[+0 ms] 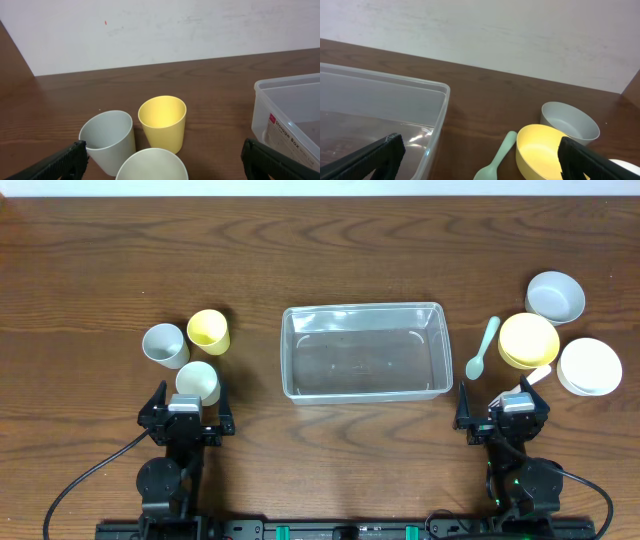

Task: Pack container

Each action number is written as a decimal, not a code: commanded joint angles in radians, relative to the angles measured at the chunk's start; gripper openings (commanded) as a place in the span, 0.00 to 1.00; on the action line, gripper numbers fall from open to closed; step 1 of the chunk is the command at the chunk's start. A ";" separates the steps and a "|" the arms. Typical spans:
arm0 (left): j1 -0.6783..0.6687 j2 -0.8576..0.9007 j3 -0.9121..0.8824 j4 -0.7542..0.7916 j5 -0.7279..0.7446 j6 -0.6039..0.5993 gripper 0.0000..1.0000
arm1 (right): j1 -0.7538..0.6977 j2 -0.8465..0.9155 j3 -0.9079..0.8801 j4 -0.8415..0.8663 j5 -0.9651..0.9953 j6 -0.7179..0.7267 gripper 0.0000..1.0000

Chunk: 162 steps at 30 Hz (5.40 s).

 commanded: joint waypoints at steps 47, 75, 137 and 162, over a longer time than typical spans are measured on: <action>0.004 -0.007 -0.034 -0.011 -0.009 -0.013 0.98 | 0.003 -0.006 -0.002 -0.002 0.003 -0.006 0.99; 0.002 0.871 0.993 -0.756 0.013 -0.204 0.98 | -0.008 0.717 0.784 -0.613 -0.031 0.211 0.99; -0.150 1.641 1.145 -0.970 -0.072 -0.246 0.06 | -0.011 1.394 1.168 -0.961 0.028 0.280 0.99; -0.594 1.809 1.566 -0.975 -0.027 -0.260 0.06 | -0.204 1.389 1.168 -0.966 -0.057 0.315 0.99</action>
